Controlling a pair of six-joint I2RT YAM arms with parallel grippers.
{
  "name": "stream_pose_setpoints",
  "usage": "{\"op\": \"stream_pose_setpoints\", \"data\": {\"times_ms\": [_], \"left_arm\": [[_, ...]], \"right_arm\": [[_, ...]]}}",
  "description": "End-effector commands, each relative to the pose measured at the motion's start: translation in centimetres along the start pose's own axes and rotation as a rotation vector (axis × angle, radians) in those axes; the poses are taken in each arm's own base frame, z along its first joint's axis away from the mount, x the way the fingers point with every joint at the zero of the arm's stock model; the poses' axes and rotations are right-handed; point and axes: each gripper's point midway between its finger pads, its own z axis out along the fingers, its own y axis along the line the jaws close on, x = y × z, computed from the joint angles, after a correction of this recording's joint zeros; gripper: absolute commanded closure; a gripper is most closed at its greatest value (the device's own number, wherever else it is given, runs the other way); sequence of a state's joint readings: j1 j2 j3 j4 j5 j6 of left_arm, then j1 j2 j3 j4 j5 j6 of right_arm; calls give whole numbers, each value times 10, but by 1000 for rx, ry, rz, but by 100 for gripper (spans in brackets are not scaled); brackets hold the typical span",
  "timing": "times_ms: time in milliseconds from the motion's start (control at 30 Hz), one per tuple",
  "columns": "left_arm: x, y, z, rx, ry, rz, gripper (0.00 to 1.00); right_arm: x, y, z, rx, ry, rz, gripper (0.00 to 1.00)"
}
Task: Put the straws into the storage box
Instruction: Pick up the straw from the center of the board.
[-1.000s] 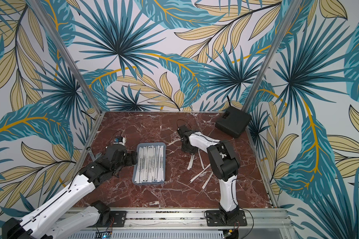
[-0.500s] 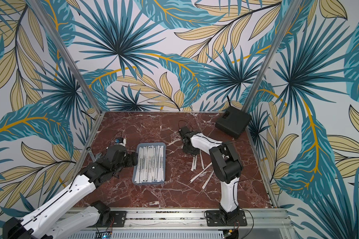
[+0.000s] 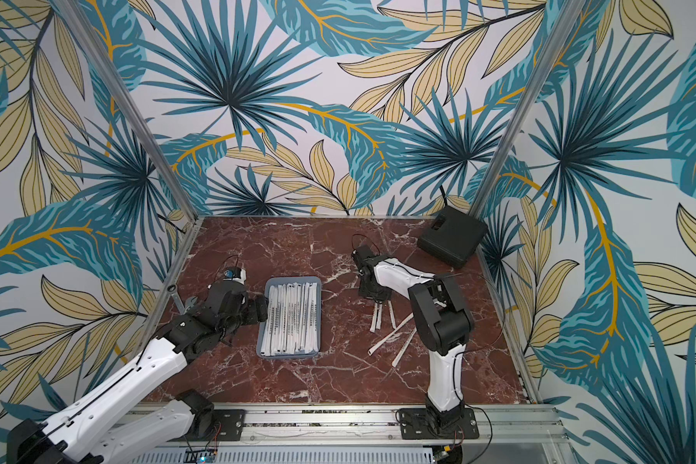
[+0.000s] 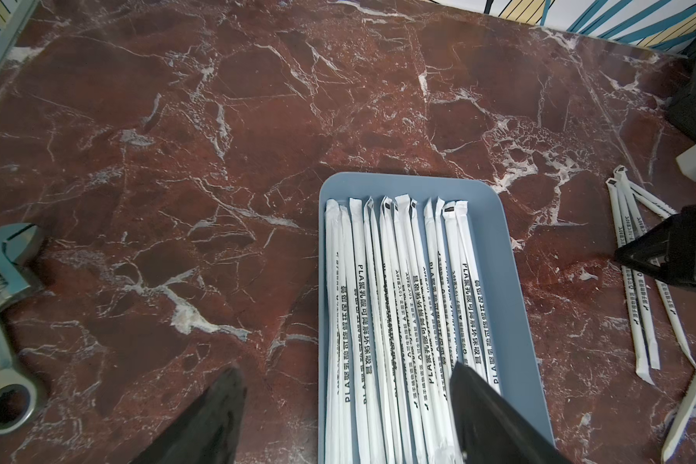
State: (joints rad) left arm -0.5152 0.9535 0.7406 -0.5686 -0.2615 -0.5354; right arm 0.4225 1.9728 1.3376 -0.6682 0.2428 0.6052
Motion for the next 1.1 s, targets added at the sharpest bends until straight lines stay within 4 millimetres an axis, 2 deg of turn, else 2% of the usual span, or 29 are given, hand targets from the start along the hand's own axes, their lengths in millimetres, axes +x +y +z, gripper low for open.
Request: {"op": "stream_pose_setpoints", "data": {"times_ms": [0, 167, 300, 433, 633, 733, 833, 867, 933, 1067], "left_arm": [[4, 5, 0, -7, -5, -13, 15], [2, 7, -3, -14, -19, -14, 15], [-3, 9, -6, -22, -33, -11, 15], [-4, 10, -8, -25, -39, -7, 15], [-13, 21, -15, -75, -67, -12, 15], [-26, 39, -27, -132, -97, -56, 15], [-46, 54, -45, -162, -162, -92, 15], [-51, 60, -51, -181, -181, -93, 15], [-54, 68, -55, -218, -189, -88, 15], [-50, 71, -53, -219, -165, -89, 15]], "right_arm": [[15, -1, 16, 9, 45, -1, 80], [22, 6, 20, -30, 70, 21, 86], [24, 22, 10, -127, 57, 29, 91], [22, 36, -18, -186, 13, 4, 93], [25, 74, -83, -308, -86, -51, 94], [33, 107, -126, -367, -144, -82, 94], [49, 154, -146, -452, -151, -88, 94], [59, 174, -148, -474, -147, -99, 94], [65, 205, -146, -510, -140, -92, 94], [81, 259, -139, -564, -109, -100, 94]]}}
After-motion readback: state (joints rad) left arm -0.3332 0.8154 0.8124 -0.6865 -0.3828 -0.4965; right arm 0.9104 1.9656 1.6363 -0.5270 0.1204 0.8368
